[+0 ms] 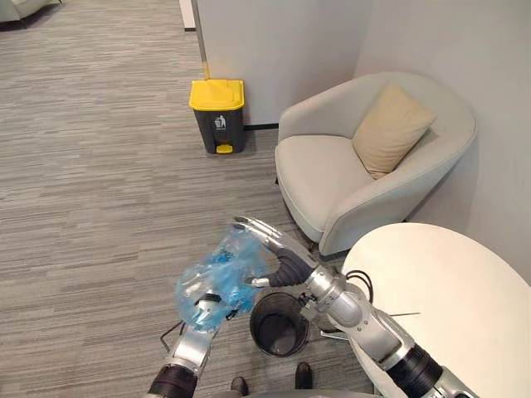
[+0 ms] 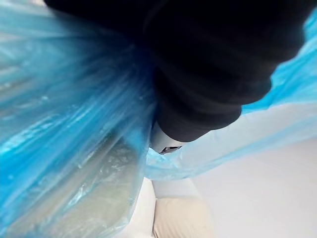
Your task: Gather rubbish on tea table into small bin, then transfer packed bag to large trash can.
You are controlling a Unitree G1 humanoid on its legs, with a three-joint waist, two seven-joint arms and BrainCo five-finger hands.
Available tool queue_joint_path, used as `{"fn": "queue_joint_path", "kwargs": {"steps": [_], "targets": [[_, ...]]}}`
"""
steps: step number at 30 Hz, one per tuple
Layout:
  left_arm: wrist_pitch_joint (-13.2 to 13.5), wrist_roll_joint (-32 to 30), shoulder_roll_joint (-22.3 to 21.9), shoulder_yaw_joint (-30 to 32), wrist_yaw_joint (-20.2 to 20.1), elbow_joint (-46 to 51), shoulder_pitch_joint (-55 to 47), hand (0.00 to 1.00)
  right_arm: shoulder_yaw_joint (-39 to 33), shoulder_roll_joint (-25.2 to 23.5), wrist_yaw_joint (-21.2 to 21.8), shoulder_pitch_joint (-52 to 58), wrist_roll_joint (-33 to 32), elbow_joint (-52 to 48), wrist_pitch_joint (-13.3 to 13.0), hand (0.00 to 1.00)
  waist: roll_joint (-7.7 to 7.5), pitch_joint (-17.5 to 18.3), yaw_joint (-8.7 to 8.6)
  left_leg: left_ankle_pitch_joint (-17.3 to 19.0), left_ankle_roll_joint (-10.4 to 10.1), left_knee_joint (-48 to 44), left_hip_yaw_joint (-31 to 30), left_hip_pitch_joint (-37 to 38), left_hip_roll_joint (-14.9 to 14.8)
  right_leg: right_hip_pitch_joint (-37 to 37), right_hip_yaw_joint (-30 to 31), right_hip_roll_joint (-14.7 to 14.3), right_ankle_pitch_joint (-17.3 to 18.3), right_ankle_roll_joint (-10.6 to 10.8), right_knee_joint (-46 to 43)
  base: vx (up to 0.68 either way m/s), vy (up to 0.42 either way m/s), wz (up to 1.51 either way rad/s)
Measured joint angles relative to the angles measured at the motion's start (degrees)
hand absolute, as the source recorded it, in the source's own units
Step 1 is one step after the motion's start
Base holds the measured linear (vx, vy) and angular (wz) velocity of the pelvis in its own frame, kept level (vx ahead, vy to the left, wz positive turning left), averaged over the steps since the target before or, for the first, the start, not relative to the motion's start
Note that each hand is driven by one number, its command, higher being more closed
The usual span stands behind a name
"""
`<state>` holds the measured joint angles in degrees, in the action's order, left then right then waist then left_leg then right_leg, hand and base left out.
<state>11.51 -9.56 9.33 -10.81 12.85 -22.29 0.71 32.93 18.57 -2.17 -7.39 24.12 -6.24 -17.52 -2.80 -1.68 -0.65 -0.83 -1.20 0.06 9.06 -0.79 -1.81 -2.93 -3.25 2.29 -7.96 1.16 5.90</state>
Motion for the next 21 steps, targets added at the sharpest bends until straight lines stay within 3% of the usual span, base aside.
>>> {"fn": "queue_joint_path", "kwargs": {"steps": [10, 15, 21], "targets": [[0.0, 1.2, -0.1, 4.4, -0.1, -2.5, -4.1, 1.0, -12.6, -1.0, -1.6, 9.1, -3.7, 0.0, -0.1, 0.0, 0.19, -0.1, -0.21, 0.4, -0.6, 0.1, 0.1, 0.7, -0.1, 0.4, 0.1, -0.1, 0.1, 0.1, 0.1, 0.0, 0.0, 0.0], [0.0, 1.2, 0.0, 8.3, -0.6, -6.1, -5.8, 1.0, -20.7, -5.8, -1.4, 12.1, -10.7, 8.7, 0.3, 0.0, 0.65, -0.4, -0.55, 0.4, -0.6, 0.2, 0.0, 0.8, 0.0, 0.5, 0.0, -0.1, 0.2, 0.3, 0.1, 0.0, 0.0, 0.0], [0.0, 1.2, 0.0, 10.5, -2.6, -10.5, -7.4, 1.0, -25.3, -8.8, -1.0, 13.3, -15.4, 18.5, 0.5, 0.0, 0.9, -0.6, -1.0, 0.3, -0.7, 1.4, -1.2, 1.0, 0.2, 0.1, 0.0, -0.2, 0.4, 0.5, 0.1, 0.0, 0.007, -0.02]]}}
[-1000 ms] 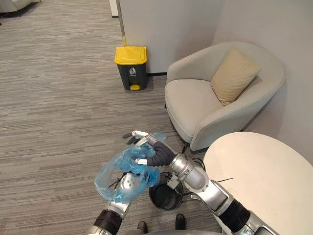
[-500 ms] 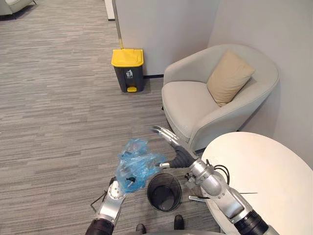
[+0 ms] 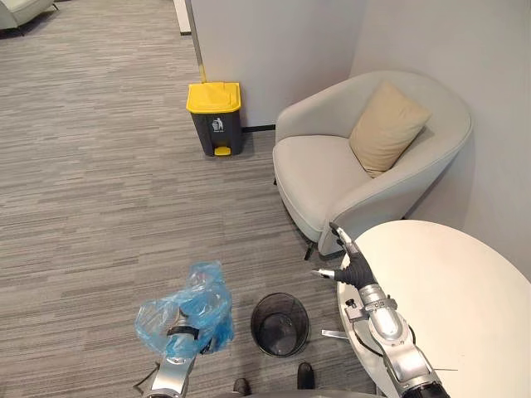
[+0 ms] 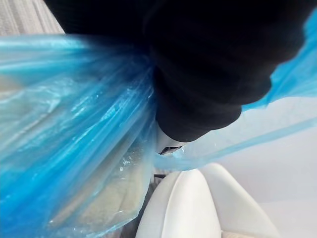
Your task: Gather rubbish on tea table into small bin, then transfer packed bag to large trash can.
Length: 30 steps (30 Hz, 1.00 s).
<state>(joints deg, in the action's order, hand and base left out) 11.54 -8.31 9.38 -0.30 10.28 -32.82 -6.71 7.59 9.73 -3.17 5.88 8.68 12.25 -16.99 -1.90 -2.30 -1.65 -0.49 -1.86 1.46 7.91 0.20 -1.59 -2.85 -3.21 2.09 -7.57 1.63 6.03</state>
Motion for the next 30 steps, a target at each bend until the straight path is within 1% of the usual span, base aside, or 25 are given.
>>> {"fn": "queue_joint_path", "kwargs": {"steps": [2, 4, 8, 10, 14, 18, 23, 30], "targets": [[0.0, 0.1, -0.1, 0.7, -0.3, -1.5, -0.1, 1.0, -1.6, -0.6, 0.2, 0.3, -1.6, 4.7, 0.3, 0.0, 0.21, -0.1, -0.02, 0.0, 0.0, 0.2, 0.0, 0.0, 0.0, -0.1, 0.0, 0.0, 0.1, 0.0, 0.0, 0.0, 0.0, 0.0], [0.0, 1.5, -0.1, 1.1, -0.4, -3.1, -0.2, 1.0, -3.7, -0.9, 0.6, 0.4, -3.8, 10.3, 1.8, 0.0, 0.51, -0.4, -0.01, 0.0, 0.0, 0.5, 0.0, 0.0, 0.0, -0.3, 0.0, 0.0, 0.1, 0.1, 0.0, 0.0, 0.0, 0.0], [0.0, 2.1, -0.2, 1.2, -1.6, -4.2, -1.3, 1.0, -5.0, -1.5, 0.8, 0.8, -6.5, 15.6, 2.5, 0.0, 0.67, -0.7, -0.44, 0.0, 0.1, 0.6, -0.1, 0.0, 0.0, -0.3, 0.0, 0.0, 0.1, 0.1, 0.0, 0.0, 0.0, 0.0], [0.0, 2.1, -0.3, 1.2, -2.2, -6.4, -1.3, 1.0, -5.0, -1.7, 0.9, 0.8, -7.6, 18.0, 3.1, 0.0, 0.62, -0.8, -0.48, 0.0, 0.1, 0.6, -0.1, 0.1, 0.1, -0.2, -0.1, 0.0, 0.2, 0.2, 0.0, 0.0, 0.0, 0.0], [0.0, 2.1, -0.4, 1.4, -2.7, -8.7, -1.4, 1.0, -5.0, -2.6, 1.3, 0.6, -9.0, 20.9, 3.9, 0.0, 0.42, -0.9, -0.46, 0.0, 0.2, 0.6, -0.3, 0.4, 0.6, 0.2, -0.3, 0.0, 0.2, 0.2, 0.0, -0.01, 0.003, 0.01], [0.0, 2.2, -1.1, 2.3, -2.7, -10.8, -1.4, 1.0, -4.9, -2.6, 2.2, 0.8, -9.2, 23.5, 4.3, 0.0, 0.13, -1.1, -0.49, 0.1, 0.1, 0.6, -0.8, 0.8, 0.6, 0.7, -0.7, 0.2, 0.7, 0.8, 0.0, -0.04, 0.01, 0.07], [0.0, 2.5, -1.3, 2.2, -2.8, -13.0, -1.5, 1.0, -4.6, -2.6, 2.3, 0.7, -9.3, 25.6, 4.5, 0.0, -0.34, -1.4, -0.49, 0.1, 0.1, 0.6, -0.8, 0.7, 0.7, 0.8, -0.8, 0.7, 0.7, 0.9, 0.0, -0.04, 0.022, 0.01], [0.0, 2.6, -1.3, 1.6, -2.9, -15.1, -1.8, 1.0, -4.3, -2.4, 2.2, 0.0, -8.5, 27.4, 4.3, 0.0, -0.48, -1.3, -0.54, 0.1, 0.1, 0.6, -0.8, 0.8, 0.7, 0.8, -0.8, 0.7, 0.7, 0.9, 0.0, 0.0, 0.0, 0.0]]}}
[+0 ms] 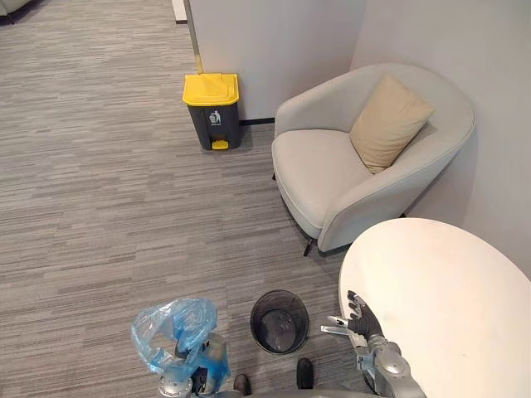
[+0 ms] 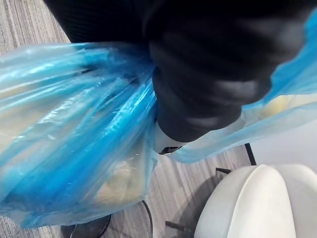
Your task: Gather rubbish on tea table into small bin, then transfer packed bag to large trash can.
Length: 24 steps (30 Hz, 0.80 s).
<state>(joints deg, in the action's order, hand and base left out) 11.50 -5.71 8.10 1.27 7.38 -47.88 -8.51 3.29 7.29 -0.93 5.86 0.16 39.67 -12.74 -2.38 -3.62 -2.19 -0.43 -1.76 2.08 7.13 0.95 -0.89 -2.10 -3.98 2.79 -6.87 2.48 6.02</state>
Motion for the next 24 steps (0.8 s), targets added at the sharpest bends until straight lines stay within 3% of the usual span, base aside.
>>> {"fn": "queue_joint_path", "kwargs": {"steps": [20, 24], "targets": [[0.0, -0.1, -0.1, -3.0, -1.3, -2.5, 0.2, 1.0, 4.5, 2.9, -0.4, -3.6, 7.3, 4.0, 0.0, 0.0, 0.39, -0.3, 0.21, 0.2, 0.0, -0.1, 1.1, 0.4, 0.0, -0.3, 1.4, -0.1, -0.1, 0.1, -0.6, -0.01, 0.003, -0.03], [0.0, -0.1, 0.0, -3.0, -1.5, -2.8, 2.7, 1.0, 4.5, 3.0, -0.8, -6.7, 7.3, 4.2, 0.5, 0.0, 0.17, -2.2, 1.36, 0.6, 0.5, -3.6, 2.6, -2.2, -0.2, -6.6, 3.2, -0.5, 3.5, -0.3, -11.3, -0.04, 0.01, -0.2]]}}
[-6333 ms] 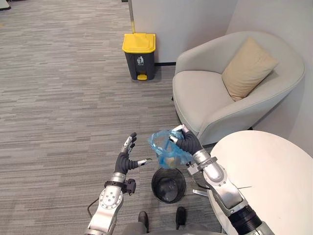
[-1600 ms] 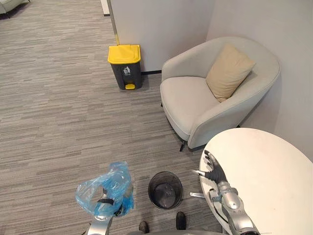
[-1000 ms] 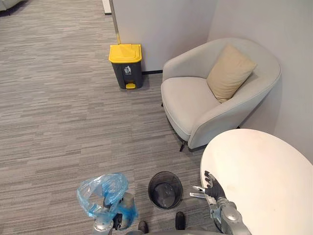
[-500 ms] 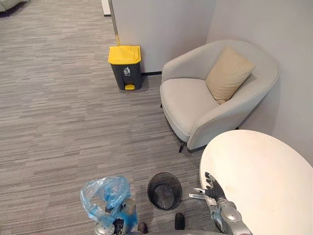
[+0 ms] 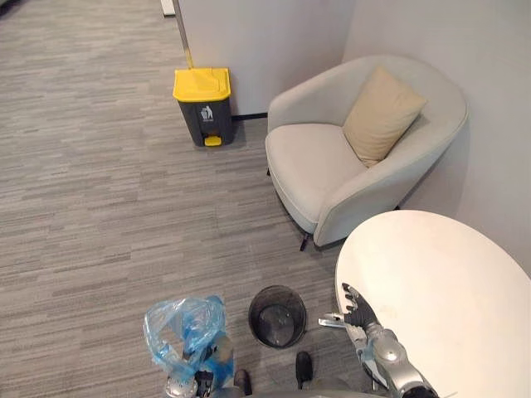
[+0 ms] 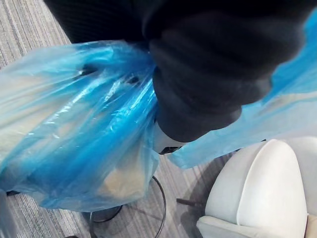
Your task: Gather rubbish on tea table into small bin, then transfer packed bag to large trash can.
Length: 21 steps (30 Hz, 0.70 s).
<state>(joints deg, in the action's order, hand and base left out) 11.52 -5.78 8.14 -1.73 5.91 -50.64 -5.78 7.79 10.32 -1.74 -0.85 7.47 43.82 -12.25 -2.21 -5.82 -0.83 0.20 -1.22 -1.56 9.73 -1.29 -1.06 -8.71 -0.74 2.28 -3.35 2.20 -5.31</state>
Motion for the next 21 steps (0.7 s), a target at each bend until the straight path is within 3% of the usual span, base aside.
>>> {"fn": "queue_joint_path", "kwargs": {"steps": [2, 4, 5, 6, 8, 9, 12, 13, 15, 17, 18, 19, 21], "targets": [[0.0, 0.1, 0.1, 0.1, -0.2, 0.3, 1.6, 1.0, 0.1, 0.1, -0.7, -0.6, 0.0, -0.3, 0.1, 0.0, -0.13, -0.5, 0.28, 0.4, 0.4, -2.3, -0.3, -1.4, 0.0, -2.1, 0.8, 0.7, 1.2, 0.8, -3.8, -0.11, 0.005, 0.06], [0.0, 0.4, 0.5, 0.2, -0.6, 0.8, 2.4, 1.0, 0.2, 0.1, -0.9, -1.1, 0.0, -0.7, 0.1, 0.0, 0.75, -1.2, 0.11, 0.3, 0.9, -3.4, -0.7, -3.3, -0.8, -5.2, 0.7, 0.8, 8.1, 0.3, -15.1, -0.13, -0.039, 0.37], [0.0, 0.6, 0.5, 0.2, -0.6, 1.2, 2.1, 1.0, 1.0, -0.2, -0.9, -0.7, 0.0, -0.6, 0.2, 0.0, 0.35, -1.1, 0.22, 0.2, 0.9, -4.2, -2.1, -3.2, -0.8, -5.6, 0.7, 1.1, 13.2, 1.9, -26.0, -0.07, -0.144, 0.62], [0.0, 0.7, 0.6, 0.2, -0.7, 2.0, 1.1, 1.0, 2.4, -0.3, -0.8, -0.6, -0.1, -0.5, 0.3, 0.0, -0.28, -0.7, 0.66, 0.1, 0.6, -4.9, -3.0, -3.4, -0.8, -3.9, 0.7, 1.9, 16.6, 3.7, -31.4, -0.09, -0.185, 0.56], [0.0, 1.0, 0.6, 0.5, -0.6, 3.3, 0.1, 1.0, 3.3, -1.1, -0.9, -0.6, -0.1, -1.0, -0.3, 0.0, -1.54, -0.2, 2.04, -0.6, -0.4, -7.2, -3.9, -5.9, -0.5, -1.3, 1.8, 3.4, 21.0, 6.4, -29.7, -0.08, -0.226, 0.29], [0.0, 1.4, 0.4, 1.5, -0.5, 3.4, 0.3, 1.0, 4.0, -1.2, -0.9, -1.6, -0.1, -2.5, -0.7, 0.0, -2.36, -0.2, 2.33, -1.3, -1.5, -8.4, -4.6, -8.4, -0.4, -1.6, 2.1, 2.4, 22.3, 4.6, -26.0, -0.13, -0.218, 0.14], [0.0, 1.7, -2.8, 1.8, -0.7, 3.5, 0.7, 1.0, 4.0, -0.5, -1.1, -4.1, -0.3, -4.3, -0.9, 0.0, 2.2, -2.1, 3.65, -4.7, -3.9, -5.6, -6.9, -10.4, -4.1, -0.5, 1.6, -2.7, 17.8, -2.1, -17.9, -0.26, -0.147, 0.03], [0.0, 1.7, -3.3, 0.9, -0.8, 3.5, 0.7, 1.0, 3.9, -0.9, -1.7, -3.7, -0.7, -4.7, -0.8, 0.0, 3.35, -2.5, 3.73, -6.9, -5.0, -3.7, -8.8, -10.4, -5.3, 0.3, -0.3, -4.0, 16.2, -3.3, -15.7, -0.27, -0.155, 0.36], [0.0, 1.7, -3.2, -0.1, -0.7, 3.5, 0.8, 1.0, 4.0, -1.1, -1.8, -3.4, -1.3, -4.7, -0.3, 0.0, 4.22, -2.8, 3.76, -9.7, -7.1, -0.9, -10.0, -10.4, -6.8, 1.0, -2.8, -5.2, 14.0, -4.6, -13.0, -0.24, -0.138, 0.47], [0.0, 1.7, -3.2, -0.3, -0.7, 3.6, 1.3, 1.0, 3.4, -1.8, -1.9, -3.1, -1.4, -4.7, 0.3, 0.0, 3.97, -2.9, 3.57, -9.4, -7.6, -1.5, -9.4, -12.0, -6.9, 0.3, -5.3, -4.3, 12.4, -6.0, -11.0, -0.21, -0.043, 0.63], [0.0, 1.7, -3.2, -0.4, -0.7, 3.8, 2.4, 1.0, 1.8, -2.2, -1.9, -2.9, -1.5, -4.7, 0.7, 0.0, 2.69, -3.7, 3.27, -8.2, -5.9, -6.9, -7.0, -13.5, -4.9, 0.0, -6.8, -2.0, 11.4, -5.7, -10.2, -0.18, 0.016, 0.81], [0.0, 1.7, -3.2, -0.5, -0.7, 4.1, 2.5, 1.0, 1.4, -2.2, -1.9, -2.6, -1.8, -4.7, 1.0, 0.0, 2.38, -3.7, 3.23, -7.0, -4.2, -9.1, -5.8, -13.7, -4.2, -0.2, -7.5, -1.0, 10.9, -5.3, -9.9, -0.11, 0.036, 0.83], [0.0, 1.7, -3.1, -1.5, -0.7, 5.1, 2.8, 1.0, 0.5, -1.8, -2.0, -1.2, -2.5, -4.8, 1.5, 0.0, 2.39, -3.6, 2.98, -1.0, -3.1, -14.4, -2.1, -13.2, -4.2, -0.6, -10.2, 1.5, 9.9, -4.2, -9.0, -0.13, 0.118, 0.84]]}}
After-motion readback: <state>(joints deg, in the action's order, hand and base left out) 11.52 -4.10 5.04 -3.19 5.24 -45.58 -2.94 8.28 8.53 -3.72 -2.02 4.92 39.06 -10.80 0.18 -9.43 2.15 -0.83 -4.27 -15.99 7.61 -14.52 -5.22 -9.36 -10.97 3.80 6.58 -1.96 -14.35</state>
